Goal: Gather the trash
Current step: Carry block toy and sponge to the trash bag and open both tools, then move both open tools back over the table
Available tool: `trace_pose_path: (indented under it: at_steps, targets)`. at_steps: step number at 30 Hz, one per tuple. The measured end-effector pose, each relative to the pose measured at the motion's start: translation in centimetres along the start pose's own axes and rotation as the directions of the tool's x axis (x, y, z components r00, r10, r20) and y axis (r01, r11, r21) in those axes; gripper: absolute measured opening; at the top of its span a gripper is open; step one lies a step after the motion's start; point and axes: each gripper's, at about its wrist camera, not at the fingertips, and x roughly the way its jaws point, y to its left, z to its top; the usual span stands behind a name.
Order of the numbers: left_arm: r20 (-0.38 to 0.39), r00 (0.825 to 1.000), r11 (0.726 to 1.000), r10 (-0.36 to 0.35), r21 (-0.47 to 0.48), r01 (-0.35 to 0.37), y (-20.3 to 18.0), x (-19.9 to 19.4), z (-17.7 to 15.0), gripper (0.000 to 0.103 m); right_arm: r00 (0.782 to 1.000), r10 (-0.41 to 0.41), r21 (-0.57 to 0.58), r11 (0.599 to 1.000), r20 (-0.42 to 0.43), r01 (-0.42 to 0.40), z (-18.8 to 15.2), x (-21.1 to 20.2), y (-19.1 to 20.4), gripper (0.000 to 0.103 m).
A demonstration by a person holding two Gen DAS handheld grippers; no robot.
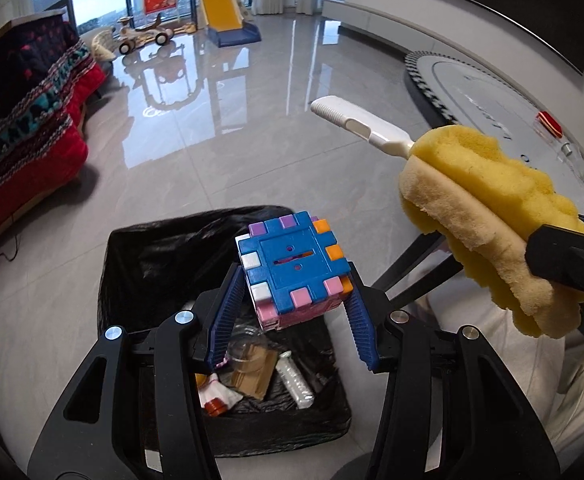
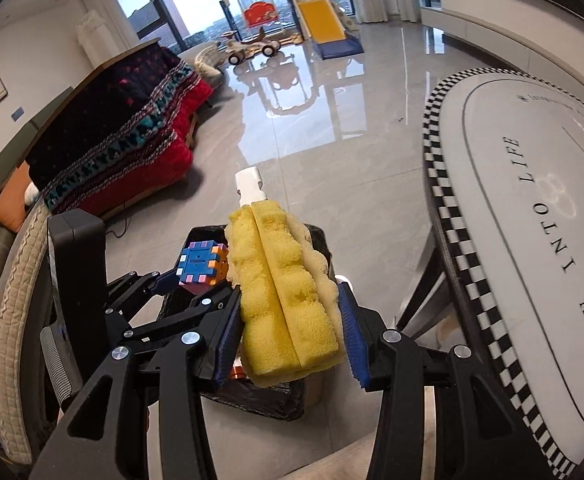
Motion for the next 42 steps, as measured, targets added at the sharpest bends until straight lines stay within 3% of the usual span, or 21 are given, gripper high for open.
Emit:
trace_pose_path:
  at_steps: [4, 6, 7, 8, 11, 22, 29, 35, 42]
  targets:
    - [-0.030, 0.999, 0.998, 0.036, -0.055, -0.038, 3.3, 0.0, -1.9, 0.050, 0.999, 0.023, -0.062, 0.998, -0.047, -0.026, -0.6, 1.6, 3.0, 0.048]
    - [-0.048, 0.998, 0.995, 0.039, -0.086, -0.043, 4.9, 0.0, -2.8, 0.057, 0.996, 0.035, -0.088, 0.995, -0.076, -0.042, -0.8, 2.3, 4.2, 0.054]
    - [-0.045, 0.997, 0.991, 0.068, -0.109, -0.072, 5.8, -0.2, -3.1, 0.086, 0.996, 0.029, -0.093, 0.995, -0.081, -0.037, -0.9, 2.5, 4.7, 0.059]
    - [-0.030, 0.994, 0.986, 0.105, -0.127, -0.107, 6.5, -0.5, -3.4, 0.097, 0.997, 0.021, -0.096, 0.995, -0.075, -0.028, -0.9, 2.7, 5.1, 0.062]
    - [-0.025, 0.989, 0.980, 0.144, -0.132, -0.146, 7.3, -0.9, -3.9, 0.097, 0.997, 0.009, -0.110, 0.994, -0.070, -0.016, -0.9, 2.8, 5.6, 0.062]
    - [-0.025, 0.996, 0.993, 0.083, -0.085, -0.085, 5.5, -0.6, -3.4, 0.097, 0.999, 0.004, -0.063, 0.998, -0.044, -0.006, -0.7, 1.7, 3.6, 0.062]
    - [0.017, 1.000, 0.997, 0.012, -0.074, -0.011, 3.5, -1.2, -1.1, 0.097, 1.000, -0.018, -0.011, 1.000, 0.018, 0.019, -0.3, -0.6, 0.6, 0.064]
    - [0.066, 0.997, 0.999, -0.047, -0.013, 0.048, -0.3, -1.9, 2.4, 0.097, 0.994, -0.071, 0.049, 0.997, 0.081, 0.067, 0.6, -3.2, -3.3, 0.066]
    - [0.080, 0.990, 0.987, -0.117, 0.120, 0.107, -7.6, -1.5, 6.0, 0.097, 0.982, -0.132, 0.164, 0.980, 0.136, 0.109, 1.5, -6.2, -9.8, 0.069]
